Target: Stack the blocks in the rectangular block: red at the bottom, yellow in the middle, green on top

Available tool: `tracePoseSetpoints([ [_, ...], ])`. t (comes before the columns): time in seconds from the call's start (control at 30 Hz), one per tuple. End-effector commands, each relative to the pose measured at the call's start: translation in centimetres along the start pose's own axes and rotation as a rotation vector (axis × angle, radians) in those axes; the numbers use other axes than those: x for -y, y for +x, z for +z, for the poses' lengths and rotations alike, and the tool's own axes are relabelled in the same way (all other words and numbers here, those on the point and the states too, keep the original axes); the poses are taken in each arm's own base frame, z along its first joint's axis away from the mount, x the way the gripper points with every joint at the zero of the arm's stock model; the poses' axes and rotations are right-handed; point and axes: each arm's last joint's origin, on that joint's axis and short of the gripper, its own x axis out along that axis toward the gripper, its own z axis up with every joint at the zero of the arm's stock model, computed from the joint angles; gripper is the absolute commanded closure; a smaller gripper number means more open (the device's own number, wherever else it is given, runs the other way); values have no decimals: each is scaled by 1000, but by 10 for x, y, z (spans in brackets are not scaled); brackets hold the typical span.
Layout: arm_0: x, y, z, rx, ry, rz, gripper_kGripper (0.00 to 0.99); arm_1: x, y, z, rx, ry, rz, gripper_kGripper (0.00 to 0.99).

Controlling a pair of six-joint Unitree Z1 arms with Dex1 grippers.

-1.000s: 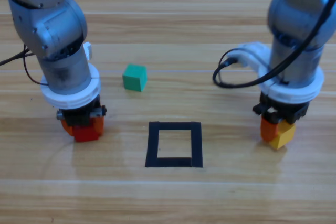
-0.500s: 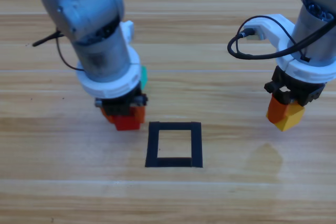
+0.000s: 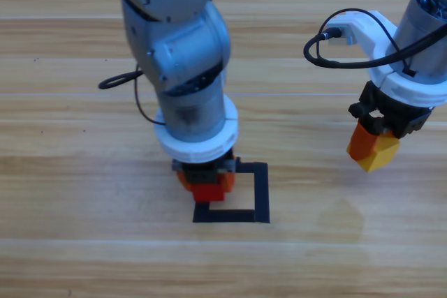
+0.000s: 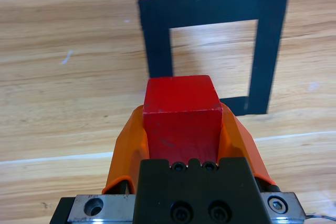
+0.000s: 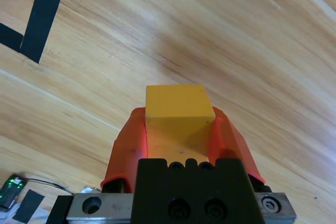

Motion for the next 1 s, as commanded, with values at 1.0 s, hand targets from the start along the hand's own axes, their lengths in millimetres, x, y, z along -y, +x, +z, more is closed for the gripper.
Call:
tracePoseSetpoints([
  [1.0,52,46,-3,-61,39,67,990,8,25,1,-58,27,31,984],
])
